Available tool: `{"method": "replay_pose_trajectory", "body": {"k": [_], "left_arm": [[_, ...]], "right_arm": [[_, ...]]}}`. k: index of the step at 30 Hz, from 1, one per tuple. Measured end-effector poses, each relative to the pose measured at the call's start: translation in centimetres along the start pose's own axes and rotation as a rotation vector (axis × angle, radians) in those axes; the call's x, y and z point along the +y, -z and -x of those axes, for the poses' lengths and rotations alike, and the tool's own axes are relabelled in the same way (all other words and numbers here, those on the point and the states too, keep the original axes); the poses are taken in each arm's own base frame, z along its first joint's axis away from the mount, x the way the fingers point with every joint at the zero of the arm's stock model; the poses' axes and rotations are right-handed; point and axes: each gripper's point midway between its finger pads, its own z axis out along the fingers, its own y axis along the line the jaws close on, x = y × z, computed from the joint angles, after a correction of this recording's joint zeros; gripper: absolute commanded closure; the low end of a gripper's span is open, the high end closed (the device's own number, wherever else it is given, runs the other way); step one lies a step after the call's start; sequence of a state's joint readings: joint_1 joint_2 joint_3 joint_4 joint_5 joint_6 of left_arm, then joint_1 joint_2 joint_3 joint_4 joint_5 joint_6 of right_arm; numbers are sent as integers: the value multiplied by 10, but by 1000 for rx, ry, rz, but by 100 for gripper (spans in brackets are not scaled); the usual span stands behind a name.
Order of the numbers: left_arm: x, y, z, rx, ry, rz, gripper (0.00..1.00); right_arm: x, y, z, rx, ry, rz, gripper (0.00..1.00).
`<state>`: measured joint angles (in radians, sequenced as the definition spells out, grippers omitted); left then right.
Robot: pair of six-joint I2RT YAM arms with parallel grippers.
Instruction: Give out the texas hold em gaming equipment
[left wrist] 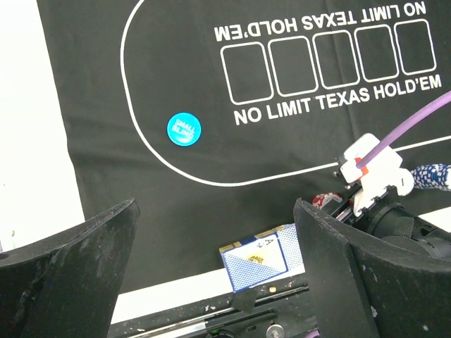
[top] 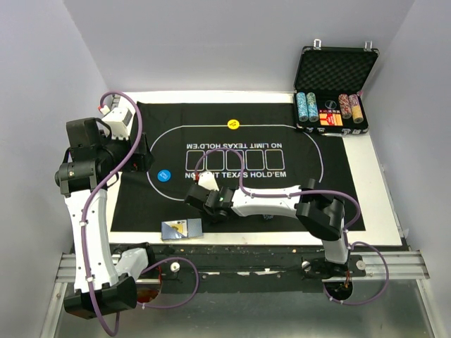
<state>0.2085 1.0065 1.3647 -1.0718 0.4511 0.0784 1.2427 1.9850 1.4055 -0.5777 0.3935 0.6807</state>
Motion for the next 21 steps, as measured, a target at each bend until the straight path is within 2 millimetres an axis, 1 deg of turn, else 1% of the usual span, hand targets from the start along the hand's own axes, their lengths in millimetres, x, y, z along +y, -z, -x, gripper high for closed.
{"method": "replay_pose_trajectory", "body": {"k": [6, 13, 19, 21], "left_arm": [[1, 0, -1, 3, 1, 5, 1], [0, 1, -1, -3, -2, 7, 1], [1, 1, -1, -3, -3, 8, 1], [1, 1, -1, -3, -3, 8, 1]], "right_arm": [[2, 0, 1, -3, -9, 5, 50], [2, 0, 1, -2, -16, 5, 56], [1, 3, 2, 0, -22, 3, 57], [3, 7, 7, -6, -25, 8, 57]]}}
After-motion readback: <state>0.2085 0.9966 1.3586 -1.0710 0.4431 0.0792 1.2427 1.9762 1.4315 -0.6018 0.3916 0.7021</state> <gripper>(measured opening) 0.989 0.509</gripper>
